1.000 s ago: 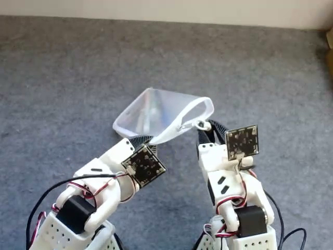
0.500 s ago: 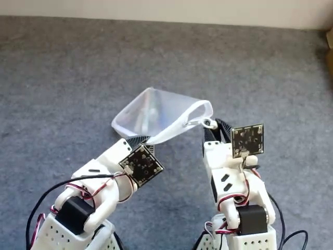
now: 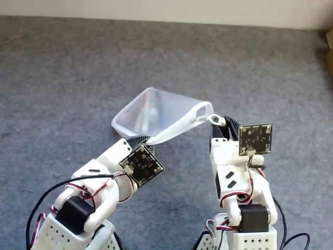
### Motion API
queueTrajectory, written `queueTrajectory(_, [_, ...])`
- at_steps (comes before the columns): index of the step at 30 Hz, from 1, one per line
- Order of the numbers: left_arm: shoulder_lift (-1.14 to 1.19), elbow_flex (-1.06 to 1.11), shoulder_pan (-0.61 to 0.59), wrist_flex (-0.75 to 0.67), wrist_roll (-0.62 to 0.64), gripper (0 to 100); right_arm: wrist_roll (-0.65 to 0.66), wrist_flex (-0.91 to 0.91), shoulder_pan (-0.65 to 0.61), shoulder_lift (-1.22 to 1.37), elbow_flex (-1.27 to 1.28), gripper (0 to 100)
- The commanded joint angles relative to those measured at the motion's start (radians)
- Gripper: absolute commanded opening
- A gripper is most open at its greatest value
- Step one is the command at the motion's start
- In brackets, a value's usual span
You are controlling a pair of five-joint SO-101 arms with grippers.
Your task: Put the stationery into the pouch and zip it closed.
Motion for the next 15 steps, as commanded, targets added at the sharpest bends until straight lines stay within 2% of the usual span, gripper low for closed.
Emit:
queueTrajectory(1, [-0.005, 0.002, -0.062, 0.023, 0.015, 0, 0.008, -0.035, 0.068, 0.001, -0.022, 0.5])
queueTrajectory(15, [-0.005, 0.013, -0.130, 0.023, 0.015, 0, 0.018, -0.065, 0.232, 0.002, -0.021, 0.5])
